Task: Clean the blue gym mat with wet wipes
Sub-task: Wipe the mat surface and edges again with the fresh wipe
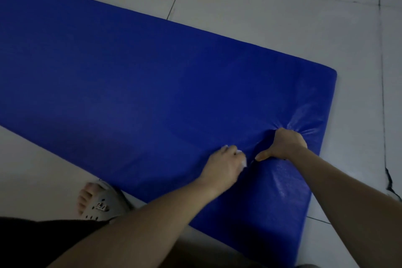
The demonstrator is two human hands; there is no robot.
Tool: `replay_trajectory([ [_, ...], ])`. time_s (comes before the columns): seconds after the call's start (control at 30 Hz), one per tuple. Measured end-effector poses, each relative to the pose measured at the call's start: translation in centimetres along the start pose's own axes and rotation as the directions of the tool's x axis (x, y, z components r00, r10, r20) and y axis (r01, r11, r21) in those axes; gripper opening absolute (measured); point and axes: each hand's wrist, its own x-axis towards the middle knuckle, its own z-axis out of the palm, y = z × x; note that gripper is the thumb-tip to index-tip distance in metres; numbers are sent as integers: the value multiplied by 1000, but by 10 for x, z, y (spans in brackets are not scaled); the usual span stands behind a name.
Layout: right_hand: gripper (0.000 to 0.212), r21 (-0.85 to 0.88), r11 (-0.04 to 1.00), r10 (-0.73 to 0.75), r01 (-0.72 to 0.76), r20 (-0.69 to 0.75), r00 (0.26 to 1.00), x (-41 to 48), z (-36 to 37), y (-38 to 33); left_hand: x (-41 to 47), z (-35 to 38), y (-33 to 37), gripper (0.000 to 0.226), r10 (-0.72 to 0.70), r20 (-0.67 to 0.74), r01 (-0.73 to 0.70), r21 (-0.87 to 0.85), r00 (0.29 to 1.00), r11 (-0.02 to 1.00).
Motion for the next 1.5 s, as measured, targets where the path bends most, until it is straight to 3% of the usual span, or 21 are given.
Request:
replay_trajectory([
  [0.07, 82, 19, 1000, -6, 6, 8, 1000, 0, 0, 0, 4, -19, -29, 14, -26, -23, 28, 92, 999, 995],
  [0.2, 83, 37, 999, 5, -6, 26, 1000, -2, 0, 0, 3, -68, -100, 17, -298, -137, 317, 148, 945, 937],
  [0.33, 82, 23, 1000, 5, -6, 37, 999, -3, -3, -3, -9, -95, -147, 14, -559, -297, 584, -8, 774, 812],
  [0.47, 84, 48, 998, 38, -40, 48, 998, -9, -3, -2, -7, -90, -130, 13, -681, -299, 654, -200, 668, 730],
  [0.57, 91, 80, 994, 72, -71, -11, 997, -26, 8, -2, -8, -77, -94, 24, -647, -199, 591, -277, 736, 758],
  [0.7, 64, 41, 999, -10, 7, 72, 997, -53, 28, -15, -23, -26, -31, 27, -469, -78, 422, -328, 880, 845],
  [0.87, 86, -45, 999, -16, 21, 123, 992, -98, 69, -36, -47, 13, 24, 19, -292, 4, 280, -303, 956, 911],
  [0.97, 94, -13, 1000, -9, 11, 135, 991, -100, 77, -43, -47, 15, 25, 16, -266, 8, 263, -197, 964, 945],
  [1.2, 86, -69, 995, -55, 67, 168, 984, -85, 72, -40, -25, -16, -30, 21, -211, -96, 222, 118, 973, 968],
  [1.33, 80, -98, 991, -69, 87, 173, 983, -82, 71, -41, -32, -67, -110, 25, -401, -197, 437, 207, 895, 875],
  [1.43, 79, -111, 989, -73, 93, 171, 983, -82, 69, -43, -44, -93, -150, 17, -567, -250, 605, 116, 785, 788],
  [1.5, 78, -123, 988, -74, 95, 170, 983, -83, 68, -43, -44, -91, -139, 22, -593, -210, 613, 42, 777, 789],
])
